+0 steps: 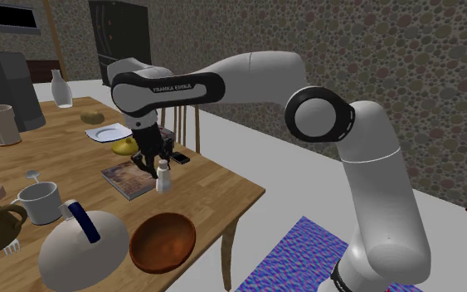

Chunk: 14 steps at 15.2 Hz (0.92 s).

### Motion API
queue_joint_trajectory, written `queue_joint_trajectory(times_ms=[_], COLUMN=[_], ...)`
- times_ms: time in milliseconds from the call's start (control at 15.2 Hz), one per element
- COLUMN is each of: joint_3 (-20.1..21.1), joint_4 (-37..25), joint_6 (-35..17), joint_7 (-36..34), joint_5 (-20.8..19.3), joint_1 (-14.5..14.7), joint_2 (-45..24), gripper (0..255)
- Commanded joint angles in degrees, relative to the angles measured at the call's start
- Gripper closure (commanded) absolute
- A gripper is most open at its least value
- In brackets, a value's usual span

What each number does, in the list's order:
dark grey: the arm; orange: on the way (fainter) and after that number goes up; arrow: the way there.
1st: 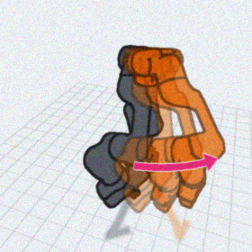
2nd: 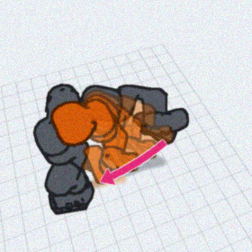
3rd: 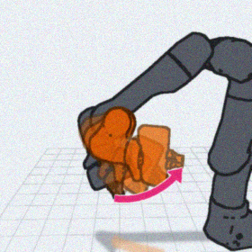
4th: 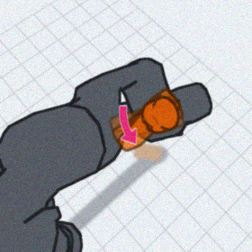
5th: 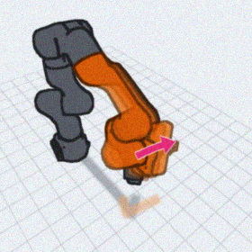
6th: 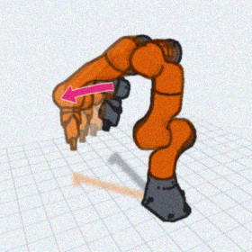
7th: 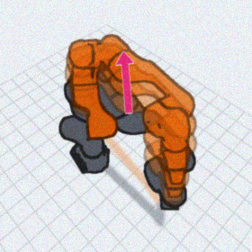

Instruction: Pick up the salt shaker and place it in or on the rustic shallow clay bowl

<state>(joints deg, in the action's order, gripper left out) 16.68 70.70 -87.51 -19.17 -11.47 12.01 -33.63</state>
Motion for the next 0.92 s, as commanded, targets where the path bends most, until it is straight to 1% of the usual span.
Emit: queue_joint_trajectory(times_ms=[0,726,858], joint_3=[0.01,-0.05,0.85], joint_4=[-1.86,-12.46,-5.28], joint_6=[1.68,10.82,8.35], joint_7=[0.13,0.91,-1.05], joint_5=[0.00,-0.28,0.89], joint_1=[0.23,1.56,1.54], joint_2=[-0.17,-1.50,3.08], gripper=[255,255,255])
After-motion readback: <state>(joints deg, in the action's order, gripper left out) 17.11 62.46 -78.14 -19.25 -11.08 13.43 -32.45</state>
